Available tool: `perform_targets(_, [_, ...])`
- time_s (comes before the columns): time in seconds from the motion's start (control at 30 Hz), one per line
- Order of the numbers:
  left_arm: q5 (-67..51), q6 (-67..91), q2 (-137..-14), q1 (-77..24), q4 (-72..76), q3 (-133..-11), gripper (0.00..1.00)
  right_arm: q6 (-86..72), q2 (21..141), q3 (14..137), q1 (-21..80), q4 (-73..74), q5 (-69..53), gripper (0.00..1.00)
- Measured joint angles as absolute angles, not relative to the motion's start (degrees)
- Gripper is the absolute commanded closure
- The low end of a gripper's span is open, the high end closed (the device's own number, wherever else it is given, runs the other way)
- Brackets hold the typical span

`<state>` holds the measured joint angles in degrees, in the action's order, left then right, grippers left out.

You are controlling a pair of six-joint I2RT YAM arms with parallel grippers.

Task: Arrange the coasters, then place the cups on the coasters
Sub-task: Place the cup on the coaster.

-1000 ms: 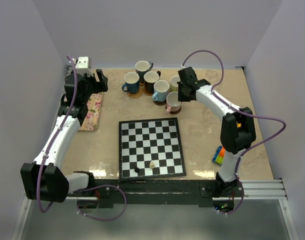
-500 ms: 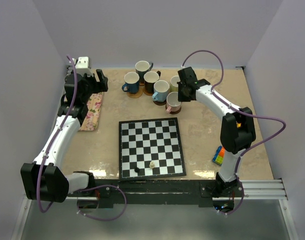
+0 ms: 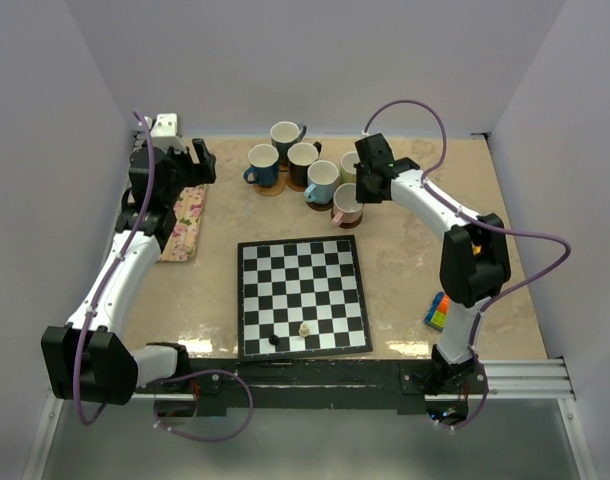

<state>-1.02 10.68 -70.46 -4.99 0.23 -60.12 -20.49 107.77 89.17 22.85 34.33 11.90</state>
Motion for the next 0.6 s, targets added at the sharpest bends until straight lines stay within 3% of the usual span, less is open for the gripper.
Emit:
perform_targets(0.33, [-1.0, 10.7, -70.5, -5.0, 0.2, -60.1, 0.2, -20.5, 109.3, 90.7, 22.9, 33.8, 12.6, 0.74])
perform_targets(0.6, [-1.0, 10.7, -71.0, -5.0, 0.2, -60.1, 0.2, -20.3, 109.4, 90.8, 22.9, 33.8, 12.6, 0.59])
